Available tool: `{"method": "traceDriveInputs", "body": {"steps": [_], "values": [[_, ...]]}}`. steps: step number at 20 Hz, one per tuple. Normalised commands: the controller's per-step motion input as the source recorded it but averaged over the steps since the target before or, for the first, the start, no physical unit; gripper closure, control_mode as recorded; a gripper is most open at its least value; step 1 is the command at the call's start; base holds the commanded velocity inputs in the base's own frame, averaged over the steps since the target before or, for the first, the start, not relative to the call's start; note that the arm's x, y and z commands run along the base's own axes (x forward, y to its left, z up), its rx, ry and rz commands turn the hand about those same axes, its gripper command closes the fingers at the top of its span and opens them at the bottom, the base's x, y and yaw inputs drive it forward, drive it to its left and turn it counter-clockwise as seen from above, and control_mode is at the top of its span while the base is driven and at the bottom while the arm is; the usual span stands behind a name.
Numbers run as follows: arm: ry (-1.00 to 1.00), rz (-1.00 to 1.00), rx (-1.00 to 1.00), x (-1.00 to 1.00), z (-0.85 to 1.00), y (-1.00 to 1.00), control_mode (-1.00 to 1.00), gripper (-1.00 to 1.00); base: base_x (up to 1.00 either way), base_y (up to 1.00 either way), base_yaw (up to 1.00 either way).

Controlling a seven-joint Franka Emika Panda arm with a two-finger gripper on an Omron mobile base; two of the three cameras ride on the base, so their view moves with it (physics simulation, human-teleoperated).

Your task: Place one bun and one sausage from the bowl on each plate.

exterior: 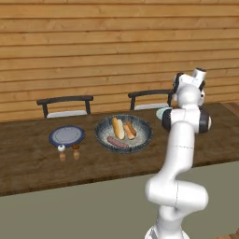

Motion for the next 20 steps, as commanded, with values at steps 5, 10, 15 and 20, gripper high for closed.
{"method": "traceDriveInputs", "body": {"steps": [5, 10, 15, 20], "values": [[0.00, 0.07, -0.06, -0.88, 0.05, 0.54, -1.00, -1.00, 0.00, 0.00, 0.00], [0.04, 0.09, -0.20, -0.06, 0.25, 1.00, -1.00, -1.00, 0.00, 0.00, 0.00], [0.10, 0.11, -0.12, 0.00, 0.01, 1.00, -1.00, -1.00, 0.00, 0.00, 0.00], [0.16, 0.14, -0.10, 0.00, 0.00, 1.00, -1.00, -1.00, 0.00, 0.00, 0.00]]}}
